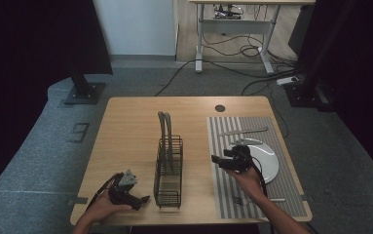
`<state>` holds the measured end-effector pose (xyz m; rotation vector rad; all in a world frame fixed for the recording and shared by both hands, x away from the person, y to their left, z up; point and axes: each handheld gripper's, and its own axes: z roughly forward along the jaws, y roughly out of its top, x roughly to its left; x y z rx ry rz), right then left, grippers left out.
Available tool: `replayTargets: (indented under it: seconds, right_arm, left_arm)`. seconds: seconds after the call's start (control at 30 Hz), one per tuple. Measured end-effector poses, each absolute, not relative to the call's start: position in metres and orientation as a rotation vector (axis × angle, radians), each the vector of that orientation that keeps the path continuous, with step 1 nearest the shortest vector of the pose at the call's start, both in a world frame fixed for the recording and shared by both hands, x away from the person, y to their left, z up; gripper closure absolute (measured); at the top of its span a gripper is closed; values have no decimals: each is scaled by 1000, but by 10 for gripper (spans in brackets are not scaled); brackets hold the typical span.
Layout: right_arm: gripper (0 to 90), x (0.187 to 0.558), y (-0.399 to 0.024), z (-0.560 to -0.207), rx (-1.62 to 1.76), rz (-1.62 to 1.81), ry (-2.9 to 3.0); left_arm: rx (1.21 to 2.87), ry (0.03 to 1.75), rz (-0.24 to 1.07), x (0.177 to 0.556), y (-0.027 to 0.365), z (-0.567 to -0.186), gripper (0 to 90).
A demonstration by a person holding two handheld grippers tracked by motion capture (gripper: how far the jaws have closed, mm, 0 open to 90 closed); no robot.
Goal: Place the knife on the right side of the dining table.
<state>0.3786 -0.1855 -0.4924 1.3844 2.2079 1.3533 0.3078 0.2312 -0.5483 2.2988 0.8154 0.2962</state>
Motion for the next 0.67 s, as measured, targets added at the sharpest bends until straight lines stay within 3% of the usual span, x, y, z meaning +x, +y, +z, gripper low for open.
replayTargets:
  seconds: [0.67]
  right_arm:
    - [322,376,-168,-502,1348,1319,2269]
  left_arm:
    - [2299,814,296,308,231,-548,10]
